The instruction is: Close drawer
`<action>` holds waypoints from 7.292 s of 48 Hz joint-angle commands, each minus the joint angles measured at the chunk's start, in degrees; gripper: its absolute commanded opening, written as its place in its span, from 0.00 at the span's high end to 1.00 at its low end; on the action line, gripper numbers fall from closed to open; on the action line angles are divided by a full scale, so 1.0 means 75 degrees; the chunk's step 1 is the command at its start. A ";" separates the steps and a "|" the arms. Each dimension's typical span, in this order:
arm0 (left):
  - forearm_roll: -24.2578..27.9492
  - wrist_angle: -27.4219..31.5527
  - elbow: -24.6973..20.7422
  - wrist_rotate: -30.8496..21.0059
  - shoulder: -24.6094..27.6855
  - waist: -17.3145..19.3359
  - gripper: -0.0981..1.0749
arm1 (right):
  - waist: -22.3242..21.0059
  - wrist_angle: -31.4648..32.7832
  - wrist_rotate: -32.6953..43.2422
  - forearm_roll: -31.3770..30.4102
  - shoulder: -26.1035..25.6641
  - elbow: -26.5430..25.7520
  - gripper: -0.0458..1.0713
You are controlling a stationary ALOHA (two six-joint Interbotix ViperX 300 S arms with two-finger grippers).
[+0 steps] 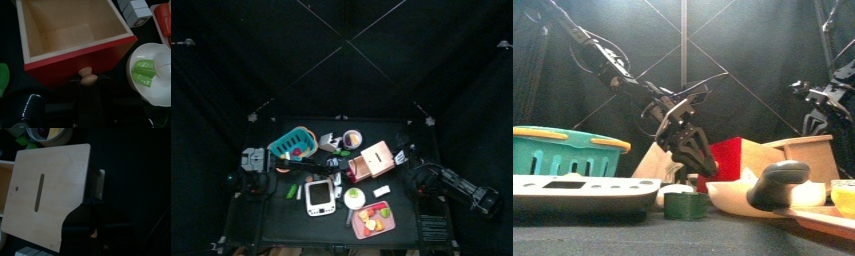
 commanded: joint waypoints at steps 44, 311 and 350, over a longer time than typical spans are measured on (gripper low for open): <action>-0.0387 0.0457 -0.0176 -0.0012 0.0867 0.0035 0.56 | -0.0797 0.0656 -0.0012 -0.0070 -0.0375 -0.0094 0.93; -0.0281 0.0375 -0.2109 0.0047 0.0809 0.1254 0.56 | -0.0902 -0.0633 0.0000 0.0516 0.1160 0.0000 0.92; -0.0293 0.0363 -0.2660 0.0035 0.1066 0.1125 0.56 | -0.0891 -0.0633 0.0000 0.0516 0.1160 0.0000 0.92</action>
